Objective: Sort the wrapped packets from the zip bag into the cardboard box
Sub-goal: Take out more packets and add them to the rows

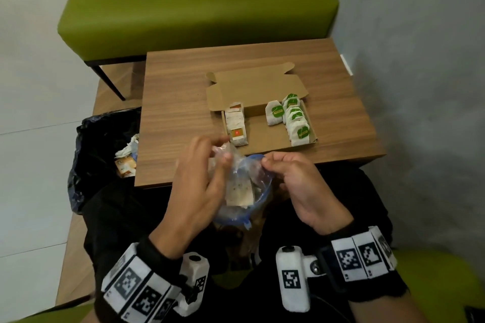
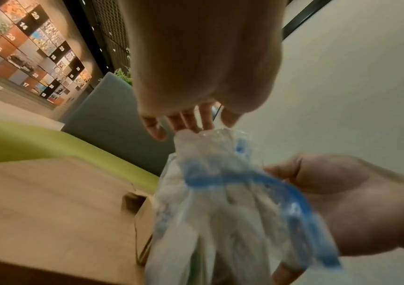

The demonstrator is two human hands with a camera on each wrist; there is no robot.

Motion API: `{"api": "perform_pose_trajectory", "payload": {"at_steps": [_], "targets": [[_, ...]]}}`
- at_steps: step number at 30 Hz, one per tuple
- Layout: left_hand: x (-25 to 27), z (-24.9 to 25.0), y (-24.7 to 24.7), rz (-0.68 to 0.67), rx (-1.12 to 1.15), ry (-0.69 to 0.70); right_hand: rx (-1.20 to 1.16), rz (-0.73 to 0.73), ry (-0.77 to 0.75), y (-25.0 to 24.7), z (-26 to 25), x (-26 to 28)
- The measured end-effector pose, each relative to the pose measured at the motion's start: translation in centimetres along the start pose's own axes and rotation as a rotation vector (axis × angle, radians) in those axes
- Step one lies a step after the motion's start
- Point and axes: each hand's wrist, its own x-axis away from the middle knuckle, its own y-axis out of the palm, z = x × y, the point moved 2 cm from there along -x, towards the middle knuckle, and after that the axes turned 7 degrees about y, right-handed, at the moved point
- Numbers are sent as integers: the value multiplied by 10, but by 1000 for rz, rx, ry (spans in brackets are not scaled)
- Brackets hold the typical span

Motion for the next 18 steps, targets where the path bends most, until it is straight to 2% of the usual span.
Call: {"api": "perform_pose_trajectory", "payload": {"at_steps": [2, 4, 6, 7, 9, 11, 14, 16, 18], "targets": [[-3, 3, 2, -166, -41, 67, -13, -51, -7, 3, -2, 2], [-5, 1, 3, -214, -33, 67, -107, -97, -3, 6, -4, 4], [-6, -2, 3, -146, -8, 20, -117, -35, -38, 9, -2, 1], [-5, -4, 4, -93, -12, -18, -11, 69, -114, 9, 2, 0], [-4, -9, 6, 23, -20, -107, 349, 294, -277, 10, 8, 1], [-3, -10, 6, 108, 13, -179, 584, 405, -365, 13, 12, 7], [-1, -10, 5, 168, 142, -230, 366, 351, -368, 11, 19, 6], [2, -14, 4, 149, 202, -241, 182, 220, -308, 6, 21, 1], [4, -19, 2, 129, 273, -296, 23, 28, -157, 3, 18, 0]]}}
